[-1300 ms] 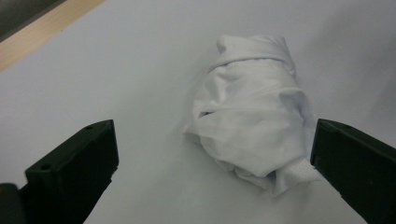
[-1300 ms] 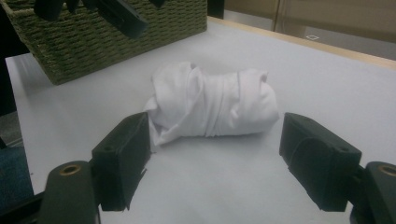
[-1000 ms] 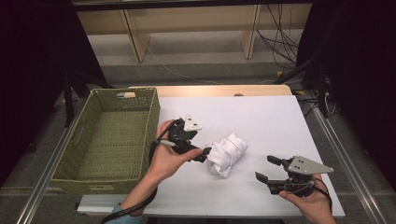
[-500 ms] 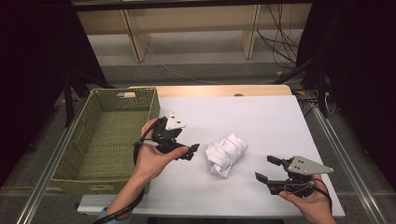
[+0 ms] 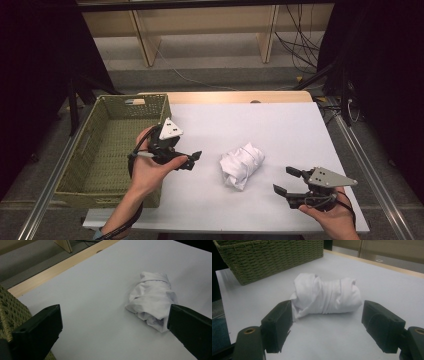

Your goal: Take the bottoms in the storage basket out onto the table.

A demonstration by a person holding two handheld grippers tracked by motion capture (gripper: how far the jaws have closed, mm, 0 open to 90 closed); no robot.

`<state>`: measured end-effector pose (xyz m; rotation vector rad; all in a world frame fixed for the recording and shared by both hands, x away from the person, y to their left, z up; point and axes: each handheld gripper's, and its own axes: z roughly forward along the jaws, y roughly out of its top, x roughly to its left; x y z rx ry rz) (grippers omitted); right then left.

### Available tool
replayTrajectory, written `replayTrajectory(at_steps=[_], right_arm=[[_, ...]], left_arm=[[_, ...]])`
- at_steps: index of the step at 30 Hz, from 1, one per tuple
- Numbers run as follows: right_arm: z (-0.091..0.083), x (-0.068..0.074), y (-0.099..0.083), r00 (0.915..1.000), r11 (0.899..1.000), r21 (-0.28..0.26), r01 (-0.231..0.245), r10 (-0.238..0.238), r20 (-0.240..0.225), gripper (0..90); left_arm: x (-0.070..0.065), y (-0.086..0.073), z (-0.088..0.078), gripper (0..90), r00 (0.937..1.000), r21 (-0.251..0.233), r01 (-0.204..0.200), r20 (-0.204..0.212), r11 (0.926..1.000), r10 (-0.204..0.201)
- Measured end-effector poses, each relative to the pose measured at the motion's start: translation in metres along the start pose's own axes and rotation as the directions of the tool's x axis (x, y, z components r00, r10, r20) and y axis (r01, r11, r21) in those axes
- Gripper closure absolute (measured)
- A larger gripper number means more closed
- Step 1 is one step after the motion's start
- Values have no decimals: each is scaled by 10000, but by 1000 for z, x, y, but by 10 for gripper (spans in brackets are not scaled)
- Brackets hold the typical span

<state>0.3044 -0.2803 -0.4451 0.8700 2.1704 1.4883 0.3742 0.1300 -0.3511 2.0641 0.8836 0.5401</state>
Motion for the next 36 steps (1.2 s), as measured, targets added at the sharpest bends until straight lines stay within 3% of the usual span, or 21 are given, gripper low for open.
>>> replayTrajectory(at_steps=[12,26,36], right_arm=[[0,0,0,10000,10000,7,-37,37,-25,259],[0,0,-1,10000,10000,64,16,-16,-7,259],[0,-2,-1,10000,9999,103,7,-8,83,259]], left_arm=[[16,-12,-15,0,9996,-472,187,-209,9987,-197],[27,-33,-20,0,9982,-504,447,-373,9977,-466],[28,-41,-19,0,9981,-421,497,-347,9979,-512]])
